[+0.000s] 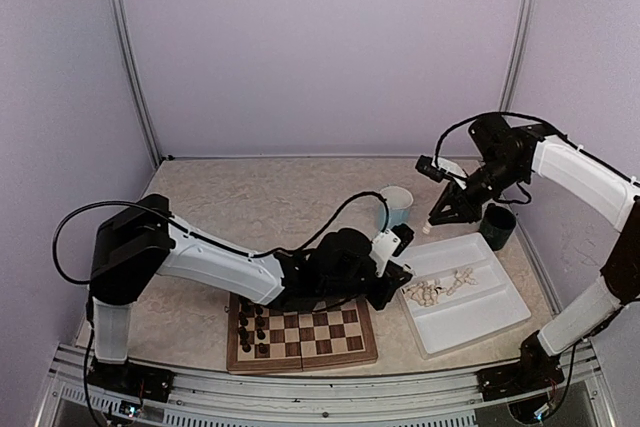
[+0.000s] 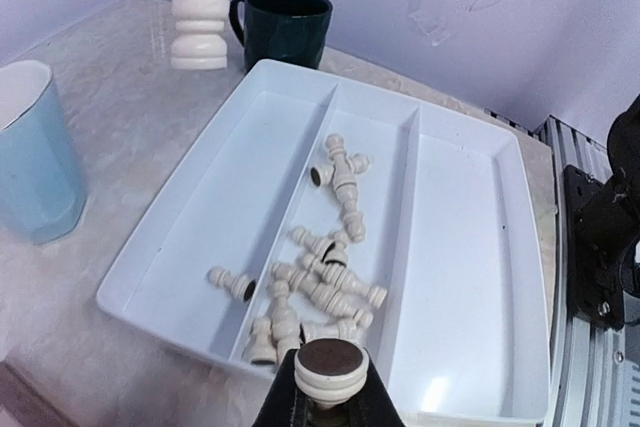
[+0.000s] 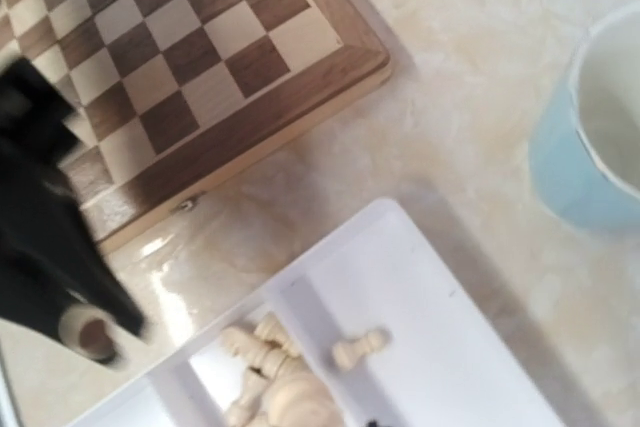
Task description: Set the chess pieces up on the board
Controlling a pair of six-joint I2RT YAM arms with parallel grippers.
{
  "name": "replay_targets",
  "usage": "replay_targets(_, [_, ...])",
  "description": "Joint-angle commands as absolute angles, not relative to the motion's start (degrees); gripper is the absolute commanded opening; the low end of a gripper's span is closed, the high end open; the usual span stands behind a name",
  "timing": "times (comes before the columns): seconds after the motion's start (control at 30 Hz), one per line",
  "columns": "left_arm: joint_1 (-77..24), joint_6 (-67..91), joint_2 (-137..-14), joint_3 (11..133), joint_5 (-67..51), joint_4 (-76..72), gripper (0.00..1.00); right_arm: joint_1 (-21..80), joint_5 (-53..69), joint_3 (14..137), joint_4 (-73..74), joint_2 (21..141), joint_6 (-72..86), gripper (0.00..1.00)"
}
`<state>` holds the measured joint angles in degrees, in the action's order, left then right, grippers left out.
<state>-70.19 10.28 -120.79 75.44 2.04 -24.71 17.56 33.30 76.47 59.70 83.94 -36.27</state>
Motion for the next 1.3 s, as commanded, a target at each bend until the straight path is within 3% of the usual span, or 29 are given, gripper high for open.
replay_targets(0.0, [-70.2,10.3,-109.6,70.5,7.4,-18.9,0.0,22.2,28.4,78.1,56.4,87.5,-35.0,0.0])
replay_targets(0.2, [-63.4,12.5,-95.2,63.2,12.4,-6.4,0.0,29.5,22.2,81.6,52.5,93.3,-34.2,0.0])
replay_targets(0.47, [-49.2,8.4,-79.7,59.3,13.7,-0.2,0.0,39.3,17.1,89.7,52.0,104.3,-35.8,0.0])
replay_targets(0.83, [-43.6,8.3,-74.6,56.5,11.2,-1.2,0.0,48.5,12.2,97.3,52.2,117.4,-38.3,0.0])
replay_targets(1.27, [-43.6,8.0,-73.7,56.7,10.3,-1.0,0.0,49.1,8.8,97.5,49.5,119.7,-37.6,0.0])
